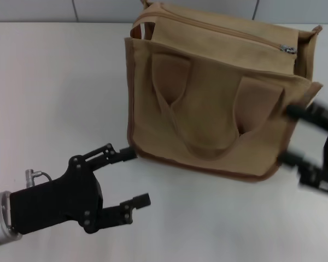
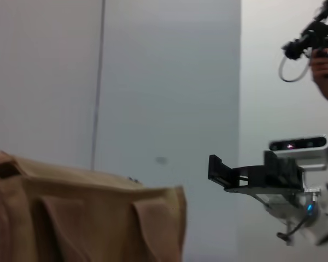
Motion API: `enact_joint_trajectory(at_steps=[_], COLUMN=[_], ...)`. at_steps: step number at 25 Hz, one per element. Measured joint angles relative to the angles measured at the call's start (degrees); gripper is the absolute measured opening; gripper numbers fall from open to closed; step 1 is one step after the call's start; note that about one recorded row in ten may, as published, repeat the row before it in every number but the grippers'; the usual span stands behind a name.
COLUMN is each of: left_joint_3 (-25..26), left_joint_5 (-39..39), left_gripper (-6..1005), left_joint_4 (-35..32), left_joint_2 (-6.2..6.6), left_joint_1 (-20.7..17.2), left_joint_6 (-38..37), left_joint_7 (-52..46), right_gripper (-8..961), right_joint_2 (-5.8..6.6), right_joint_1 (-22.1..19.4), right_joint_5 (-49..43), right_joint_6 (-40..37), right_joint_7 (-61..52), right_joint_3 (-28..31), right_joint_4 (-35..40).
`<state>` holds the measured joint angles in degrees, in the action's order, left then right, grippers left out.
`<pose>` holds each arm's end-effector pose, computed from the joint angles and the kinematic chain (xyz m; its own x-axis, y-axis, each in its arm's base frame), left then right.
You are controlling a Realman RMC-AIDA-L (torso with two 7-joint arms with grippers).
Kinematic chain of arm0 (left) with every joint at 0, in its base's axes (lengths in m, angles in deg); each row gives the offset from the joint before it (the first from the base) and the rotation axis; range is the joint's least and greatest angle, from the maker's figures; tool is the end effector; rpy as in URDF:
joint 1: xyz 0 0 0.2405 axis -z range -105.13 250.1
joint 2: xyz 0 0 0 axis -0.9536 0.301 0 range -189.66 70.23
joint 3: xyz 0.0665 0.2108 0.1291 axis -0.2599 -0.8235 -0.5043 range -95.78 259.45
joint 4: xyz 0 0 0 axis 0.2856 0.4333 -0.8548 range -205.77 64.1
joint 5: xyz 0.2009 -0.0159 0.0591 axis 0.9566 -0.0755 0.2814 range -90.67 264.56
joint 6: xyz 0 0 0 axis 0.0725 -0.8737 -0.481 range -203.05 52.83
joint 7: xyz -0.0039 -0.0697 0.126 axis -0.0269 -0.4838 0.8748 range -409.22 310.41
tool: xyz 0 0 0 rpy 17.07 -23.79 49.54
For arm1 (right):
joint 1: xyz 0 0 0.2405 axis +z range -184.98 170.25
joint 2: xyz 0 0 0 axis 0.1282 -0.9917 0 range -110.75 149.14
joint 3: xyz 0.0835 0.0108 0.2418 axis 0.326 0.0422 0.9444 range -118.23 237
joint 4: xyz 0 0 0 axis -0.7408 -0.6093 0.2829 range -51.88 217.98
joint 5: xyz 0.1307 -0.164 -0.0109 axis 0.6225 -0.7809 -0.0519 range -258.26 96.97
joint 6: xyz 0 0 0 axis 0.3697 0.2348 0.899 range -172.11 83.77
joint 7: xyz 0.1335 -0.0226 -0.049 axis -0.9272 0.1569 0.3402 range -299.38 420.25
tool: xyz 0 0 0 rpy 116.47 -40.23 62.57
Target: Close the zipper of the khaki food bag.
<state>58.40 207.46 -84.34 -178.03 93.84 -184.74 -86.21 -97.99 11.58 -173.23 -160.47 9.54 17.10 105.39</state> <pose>-0.2847 0.2141 -0.0277 0.6438 0.0155 0.7650 0.2247 -0.9595 -0.1697 0.2677 0.2284 0.0166 0.5104 0.0009 -0.8599 -0.2315 -0.9629 -0.1384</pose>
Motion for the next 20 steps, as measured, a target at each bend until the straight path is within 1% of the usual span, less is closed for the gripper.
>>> enact_joint_trajectory(at_steps=[1, 2, 5, 8, 9, 11, 16, 20], left_joint_3=[0.0, -2.33, -3.56, -4.6, -4.76, -4.78, -5.53, -5.74], left_joint_5=[0.0, 0.03, 0.04, 0.06, 0.07, 0.08, 0.15, 0.16], left_gripper=[798, 798, 798, 799, 799, 799, 799, 799], left_joint_4=[0.0, -2.51, -4.03, -6.54, -7.37, -7.53, -7.81, -7.85], left_joint_2=[0.0, 0.03, 0.03, 0.04, 0.16, 0.21, 0.12, -0.07], left_joint_1=[0.0, 0.54, 0.78, 1.05, 1.03, 0.96, 1.12, 1.24], left_joint_6=[0.0, 0.85, 1.97, 3.44, 3.48, 3.42, 3.09, 2.86], left_joint_7=[0.0, -3.11, -5.46, -9.09, -9.73, -9.74, -9.33, -9.22], right_gripper=[718, 718, 718, 718, 718, 719, 719, 743], right_joint_2=[0.0, -0.08, -0.39, -1.05, -1.48, -1.62, -1.8, -2.01], right_joint_1=[0.0, -0.07, -0.21, -0.3, 0.01, 0.33, 3.53, 4.41], right_joint_5=[0.0, -3.03, -4.72, -9.04, -12.48, -14.27, -21.74, -22.81], right_joint_6=[0.0, 0.69, 2.75, 6.11, 7.57, 8.01, 8.26, 9.33], right_joint_7=[0.0, 0.14, 0.69, 1.88, 2.04, 1.82, 0.43, 0.9], right_joint_3=[0.0, 0.23, 0.11, -0.15, -0.18, -0.19, -0.24, -0.2], right_joint_4=[0.0, 0.83, 1.02, 2.12, 3.29, 3.75, 4.1, 3.7])
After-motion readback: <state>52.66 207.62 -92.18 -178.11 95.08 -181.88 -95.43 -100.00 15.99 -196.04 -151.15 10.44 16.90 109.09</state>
